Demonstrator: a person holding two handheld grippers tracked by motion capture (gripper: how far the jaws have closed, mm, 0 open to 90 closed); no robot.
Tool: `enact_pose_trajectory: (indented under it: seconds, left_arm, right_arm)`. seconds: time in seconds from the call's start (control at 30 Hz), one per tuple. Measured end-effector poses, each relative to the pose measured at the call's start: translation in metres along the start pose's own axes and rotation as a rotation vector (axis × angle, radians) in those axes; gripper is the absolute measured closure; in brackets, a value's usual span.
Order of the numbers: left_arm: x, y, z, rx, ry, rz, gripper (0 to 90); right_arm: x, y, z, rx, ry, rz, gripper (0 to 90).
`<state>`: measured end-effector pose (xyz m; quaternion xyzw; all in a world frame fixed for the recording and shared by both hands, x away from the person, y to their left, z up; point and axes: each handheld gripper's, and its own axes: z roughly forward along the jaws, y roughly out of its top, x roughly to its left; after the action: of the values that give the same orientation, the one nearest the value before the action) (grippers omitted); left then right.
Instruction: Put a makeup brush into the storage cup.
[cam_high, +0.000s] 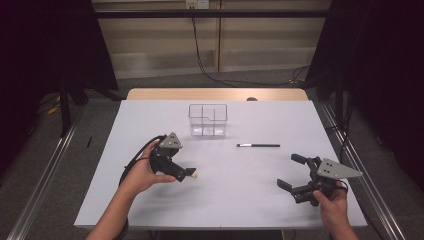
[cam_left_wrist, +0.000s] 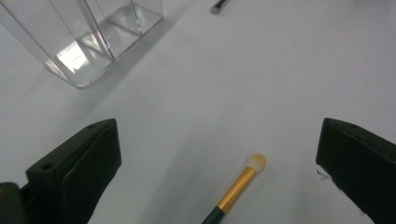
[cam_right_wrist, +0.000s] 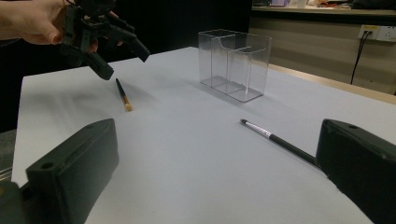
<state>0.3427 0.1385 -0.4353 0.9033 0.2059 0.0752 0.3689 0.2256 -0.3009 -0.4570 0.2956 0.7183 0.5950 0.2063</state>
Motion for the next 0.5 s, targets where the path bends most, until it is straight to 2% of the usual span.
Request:
enact_pose_trajectory:
  seconds: [0.2,0.33,0.5]
  left_arm:
    - [0.001,0.0028,0.0031,0.125,-0.016,0.032,0.0]
    - [0.0005,0.0045,0.0044,0.164,-0.027,0.03,0.0]
    - [0.0003,0.0049,0.0061,0.239,-0.032,0.069,1.5]
  right_arm:
    - [-0.0003,-0.0003,-0.0004,-0.001,-0.001,0.001,0.0]
    - [-0.0005,-0.0003,-0.0006,-0.001,-0.002,0.004,0.0]
    - [-0.0006,0.0,-0.0008,-0.005,-0.004,0.003,0.0]
